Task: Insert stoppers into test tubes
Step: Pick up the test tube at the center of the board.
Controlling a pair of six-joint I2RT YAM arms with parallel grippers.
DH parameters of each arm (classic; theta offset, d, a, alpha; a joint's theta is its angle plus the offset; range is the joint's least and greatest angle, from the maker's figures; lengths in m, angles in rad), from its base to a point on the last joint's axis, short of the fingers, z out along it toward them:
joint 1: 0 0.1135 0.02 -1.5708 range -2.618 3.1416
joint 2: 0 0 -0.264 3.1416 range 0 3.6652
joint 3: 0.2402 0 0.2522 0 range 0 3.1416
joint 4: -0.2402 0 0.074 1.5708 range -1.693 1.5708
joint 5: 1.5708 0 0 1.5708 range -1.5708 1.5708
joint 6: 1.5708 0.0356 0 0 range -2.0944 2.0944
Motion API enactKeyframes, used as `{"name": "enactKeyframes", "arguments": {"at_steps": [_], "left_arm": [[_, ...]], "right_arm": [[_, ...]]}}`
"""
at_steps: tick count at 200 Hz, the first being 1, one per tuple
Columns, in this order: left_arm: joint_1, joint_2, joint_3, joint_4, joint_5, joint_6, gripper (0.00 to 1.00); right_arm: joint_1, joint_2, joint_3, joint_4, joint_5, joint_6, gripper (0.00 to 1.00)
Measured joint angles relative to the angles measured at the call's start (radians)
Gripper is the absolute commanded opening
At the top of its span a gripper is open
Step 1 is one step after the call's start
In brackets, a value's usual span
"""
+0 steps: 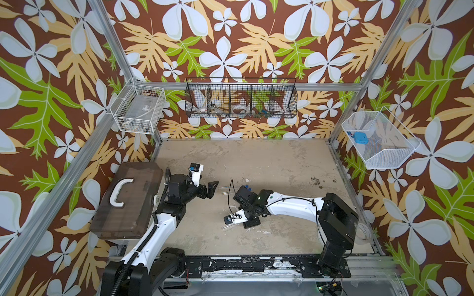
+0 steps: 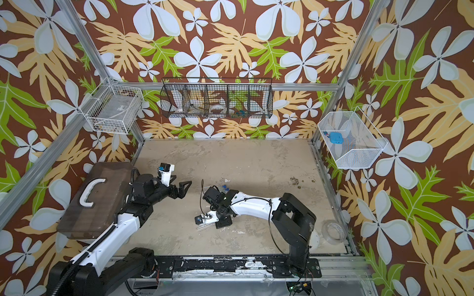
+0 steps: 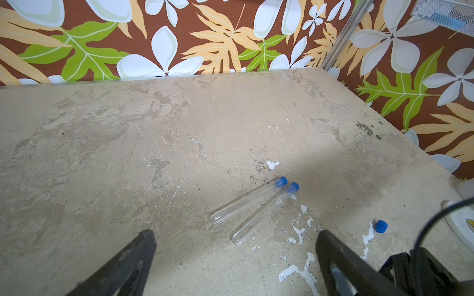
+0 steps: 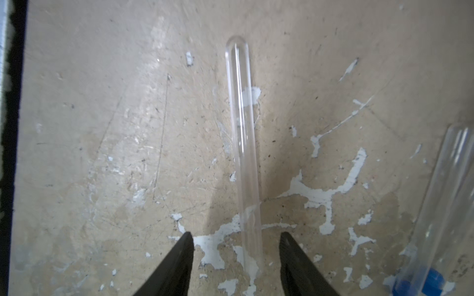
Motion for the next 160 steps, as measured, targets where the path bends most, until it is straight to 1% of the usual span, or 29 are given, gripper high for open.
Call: {"name": "enactKeyframes", "arguments": {"at_steps": [82, 114, 126, 160], "left_arm": [[0.001, -0.004, 0.000, 0.000, 0.000, 0.000, 1.00], [0.001, -0.005, 0.000, 0.000, 0.000, 0.000, 1.00], [0.001, -0.005, 0.000, 0.000, 0.000, 0.000, 1.00], [0.001, -0.007, 0.000, 0.000, 0.000, 0.000, 1.00]], "right_arm": [[-0.003, 0.082, 0.041, -0.018, 0.042, 0.028, 0.46], [-0.004, 0.092, 0.043, -0.017, 0.045, 0.034, 0.41], [-0.004, 0.092, 0.043, -0.014, 0.049, 0.036, 0.37], [-0.008, 0.093, 0.042, -0.010, 0.049, 0.049, 0.33]]}}
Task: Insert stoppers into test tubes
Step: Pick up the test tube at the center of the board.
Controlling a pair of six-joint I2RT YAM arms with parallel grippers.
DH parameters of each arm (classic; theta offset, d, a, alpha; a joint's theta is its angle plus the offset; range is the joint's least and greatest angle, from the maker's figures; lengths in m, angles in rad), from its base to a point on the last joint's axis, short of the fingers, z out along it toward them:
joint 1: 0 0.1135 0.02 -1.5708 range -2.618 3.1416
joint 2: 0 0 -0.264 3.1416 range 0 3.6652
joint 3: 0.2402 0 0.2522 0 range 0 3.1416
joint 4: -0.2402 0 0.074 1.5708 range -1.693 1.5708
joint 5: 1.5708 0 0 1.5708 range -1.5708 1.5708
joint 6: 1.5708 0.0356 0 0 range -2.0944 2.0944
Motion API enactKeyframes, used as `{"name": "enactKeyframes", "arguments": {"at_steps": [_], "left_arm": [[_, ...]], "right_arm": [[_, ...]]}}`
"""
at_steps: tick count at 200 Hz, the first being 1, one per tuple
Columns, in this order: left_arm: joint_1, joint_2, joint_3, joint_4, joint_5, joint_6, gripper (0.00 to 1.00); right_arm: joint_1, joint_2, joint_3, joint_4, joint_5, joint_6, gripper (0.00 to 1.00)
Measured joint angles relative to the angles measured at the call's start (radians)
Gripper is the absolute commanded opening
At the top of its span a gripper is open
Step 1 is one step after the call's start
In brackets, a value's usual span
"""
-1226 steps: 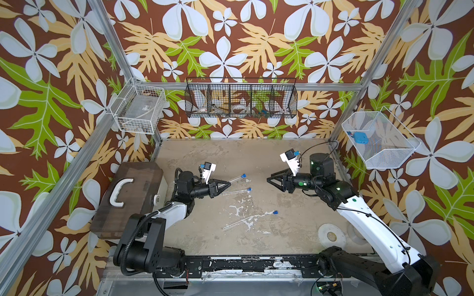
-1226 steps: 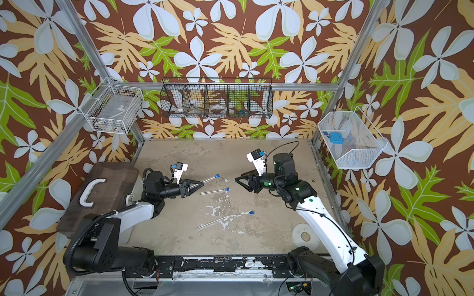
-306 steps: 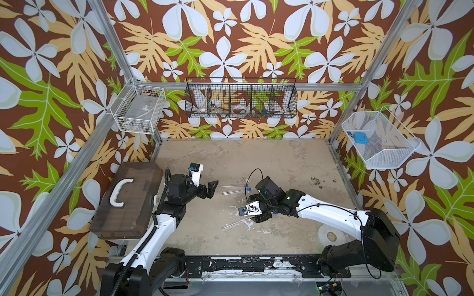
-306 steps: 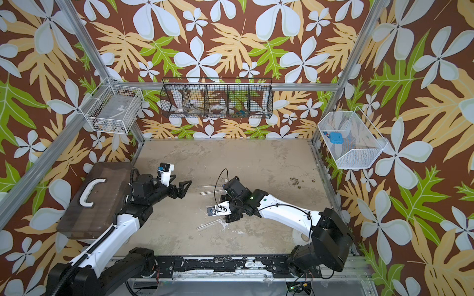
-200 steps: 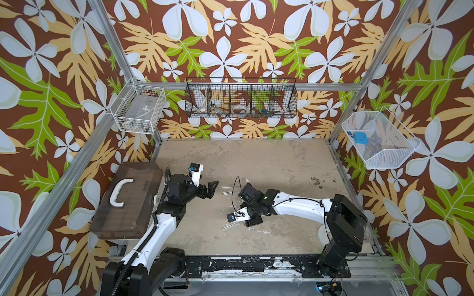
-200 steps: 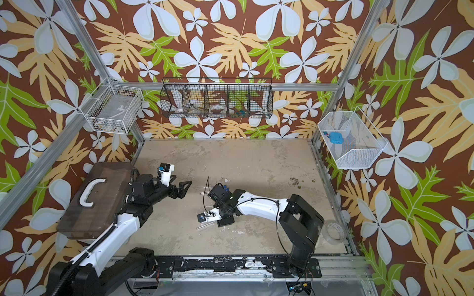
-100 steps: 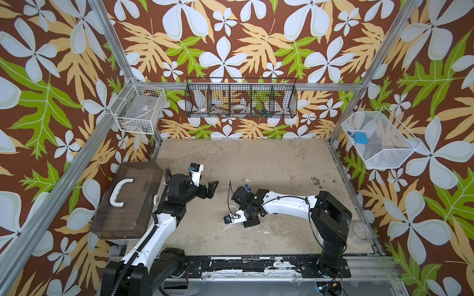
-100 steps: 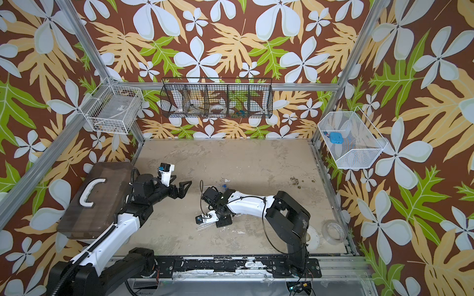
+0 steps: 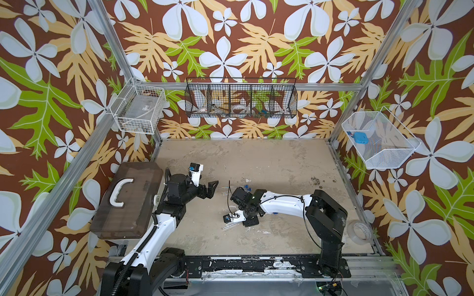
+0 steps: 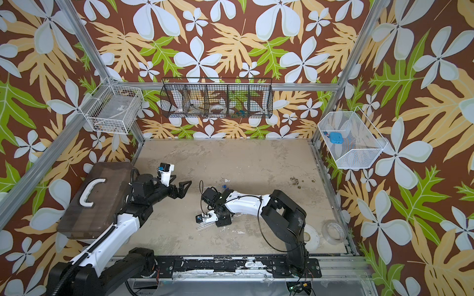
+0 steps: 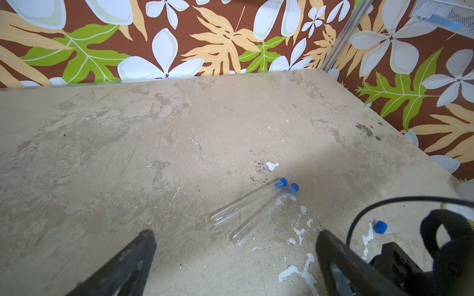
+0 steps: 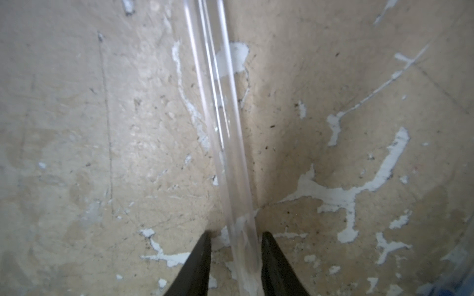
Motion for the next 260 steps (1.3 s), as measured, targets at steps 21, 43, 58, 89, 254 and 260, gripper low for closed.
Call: {"name": "enactKeyframes", "arguments": {"at_steps": [21, 43, 58, 89, 254, 260], "left_arm": [[0.000, -0.001, 0.000, 0.000, 0.000, 0.000, 1.00], [0.000, -0.001, 0.000, 0.000, 0.000, 0.000, 1.00], [0.000, -0.001, 0.000, 0.000, 0.000, 0.000, 1.00], [0.000, -0.001, 0.000, 0.001, 0.000, 0.000, 1.00], [0.000, 0.023, -0.046, 0.021, 0.169, 0.032, 0.98], [0.000, 0.026, -0.050, 0.022, 0.194, 0.033, 0.97]], "right_arm": [[0.000, 0.000, -0.002, 0.005, 0.000, 0.000, 0.29], [0.000, 0.000, -0.004, 0.008, 0.000, 0.004, 0.26], [-0.001, 0.001, -0.004, 0.008, 0.000, 0.004, 0.24], [-0.001, 0.003, -0.003, 0.016, 0.000, 0.004, 0.20], [-0.037, -0.198, -0.098, 0.041, 0.019, -0.020, 0.19], [-0.042, -0.216, -0.106, 0.045, 0.020, -0.022, 0.19]]}}
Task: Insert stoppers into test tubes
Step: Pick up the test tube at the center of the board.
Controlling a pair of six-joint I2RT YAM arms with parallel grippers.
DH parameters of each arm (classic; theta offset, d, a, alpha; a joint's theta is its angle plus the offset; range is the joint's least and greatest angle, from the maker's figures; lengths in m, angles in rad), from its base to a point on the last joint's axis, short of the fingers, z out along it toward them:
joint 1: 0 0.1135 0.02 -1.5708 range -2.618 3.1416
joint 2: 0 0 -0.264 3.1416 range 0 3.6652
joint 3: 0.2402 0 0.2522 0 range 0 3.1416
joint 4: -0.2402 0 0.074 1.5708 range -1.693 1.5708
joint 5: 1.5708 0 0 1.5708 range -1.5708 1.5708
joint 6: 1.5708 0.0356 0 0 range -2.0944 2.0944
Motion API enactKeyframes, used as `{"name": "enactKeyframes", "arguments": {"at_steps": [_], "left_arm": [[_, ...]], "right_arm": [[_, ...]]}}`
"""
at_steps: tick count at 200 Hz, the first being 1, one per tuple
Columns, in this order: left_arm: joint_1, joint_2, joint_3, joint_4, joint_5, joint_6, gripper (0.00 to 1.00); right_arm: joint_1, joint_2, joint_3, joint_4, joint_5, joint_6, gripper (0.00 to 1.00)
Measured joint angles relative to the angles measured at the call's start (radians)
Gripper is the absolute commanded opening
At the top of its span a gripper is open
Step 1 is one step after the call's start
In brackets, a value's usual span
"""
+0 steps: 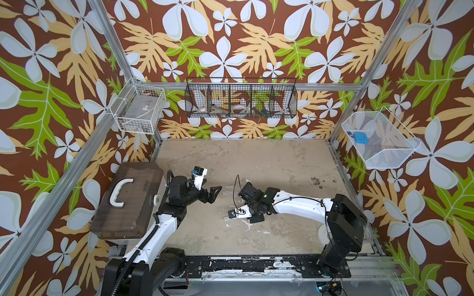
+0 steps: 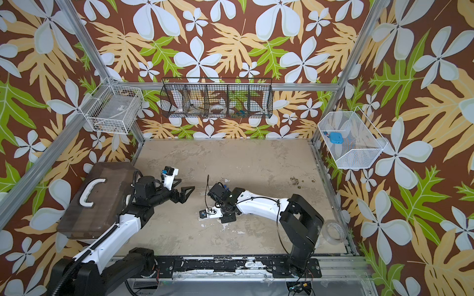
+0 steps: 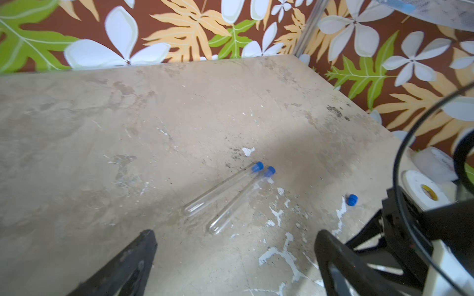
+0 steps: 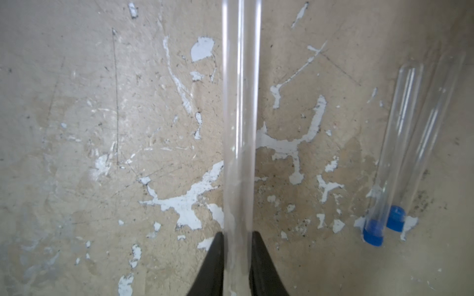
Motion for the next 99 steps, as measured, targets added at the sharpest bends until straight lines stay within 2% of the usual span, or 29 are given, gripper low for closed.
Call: {"name": "enactKeyframes", "arguments": {"at_steps": [55, 99], "left_arm": [[-0.032, 0.049, -0.023, 0.037, 0.291, -0.027, 0.94], [-0.094, 0.087, -0.038, 0.066, 0.389, -0.026, 0.89]], "right_arm": [[-0.011, -0.111, -0.021, 0.026, 0.012, -0.024, 0.19], [-0.011, -0.127, -0.008, 0.029, 0.025, -0.029, 0.19]]}}
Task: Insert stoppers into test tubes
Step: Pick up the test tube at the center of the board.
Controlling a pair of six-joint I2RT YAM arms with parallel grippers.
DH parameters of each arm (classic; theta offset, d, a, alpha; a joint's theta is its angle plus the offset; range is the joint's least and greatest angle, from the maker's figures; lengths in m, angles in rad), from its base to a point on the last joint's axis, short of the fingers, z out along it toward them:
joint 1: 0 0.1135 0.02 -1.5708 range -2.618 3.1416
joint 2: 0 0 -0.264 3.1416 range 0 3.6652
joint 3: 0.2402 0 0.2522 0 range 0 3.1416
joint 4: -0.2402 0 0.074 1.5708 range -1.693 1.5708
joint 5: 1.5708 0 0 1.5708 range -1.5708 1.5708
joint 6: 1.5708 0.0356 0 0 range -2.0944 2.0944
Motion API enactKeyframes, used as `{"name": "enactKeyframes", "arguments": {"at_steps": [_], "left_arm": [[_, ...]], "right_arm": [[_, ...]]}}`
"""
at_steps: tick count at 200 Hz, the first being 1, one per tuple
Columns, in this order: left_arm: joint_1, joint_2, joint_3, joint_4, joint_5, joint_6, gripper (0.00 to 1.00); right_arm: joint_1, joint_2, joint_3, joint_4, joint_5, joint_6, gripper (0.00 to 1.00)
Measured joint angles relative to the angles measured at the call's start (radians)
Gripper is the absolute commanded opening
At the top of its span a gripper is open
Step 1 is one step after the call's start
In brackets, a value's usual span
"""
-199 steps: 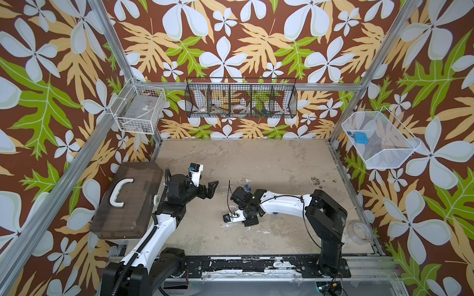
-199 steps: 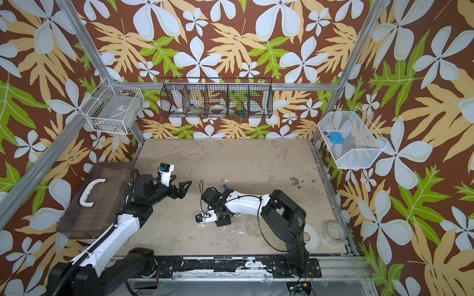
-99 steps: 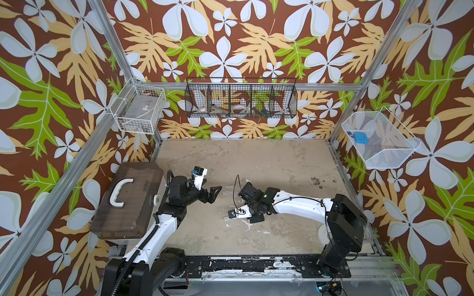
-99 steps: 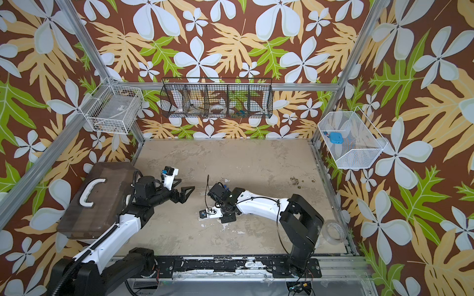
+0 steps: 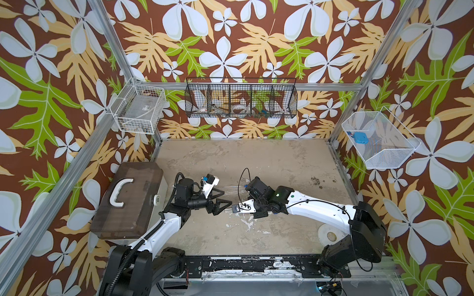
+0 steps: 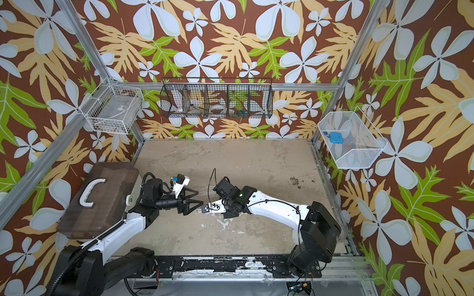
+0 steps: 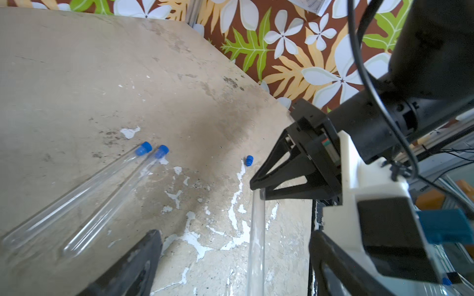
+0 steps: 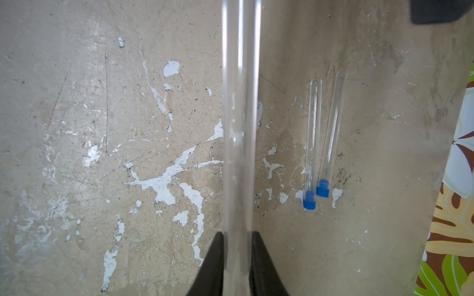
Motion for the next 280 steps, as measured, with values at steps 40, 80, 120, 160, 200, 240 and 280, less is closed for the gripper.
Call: {"name": "enactKeyframes", "arguments": {"at_steps": [40, 80, 120, 160, 200, 240, 280], "left_arm": [[-0.055, 0.050, 0.005, 0.008, 0.014, 0.006, 0.79], [-0.110, 0.101, 0.018, 0.015, 0.023, 0.000, 0.71], [-0.169, 0.137, 0.016, 0.024, 0.030, -0.027, 0.59], [-0.191, 0.171, 0.017, 0.074, 0.029, -0.085, 0.48], [-0.209, 0.186, 0.021, 0.080, 0.007, -0.111, 0.41], [-0.209, 0.183, 0.029, 0.080, -0.034, -0.127, 0.26], [-0.209, 0.182, 0.030, 0.081, -0.062, -0.130, 0.13]], "right_arm": [[0.001, -0.005, 0.014, -0.003, -0.009, -0.013, 0.19], [0.000, -0.016, 0.024, -0.004, -0.022, -0.008, 0.19], [0.000, -0.019, 0.026, -0.007, -0.026, -0.005, 0.19], [-0.003, -0.013, 0.032, -0.025, -0.016, 0.002, 0.18], [-0.003, -0.007, 0.034, -0.039, -0.006, 0.002, 0.18], [-0.003, -0.004, 0.035, -0.040, -0.004, 0.003, 0.18], [-0.003, 0.005, 0.040, -0.042, -0.004, 0.006, 0.18]]}}
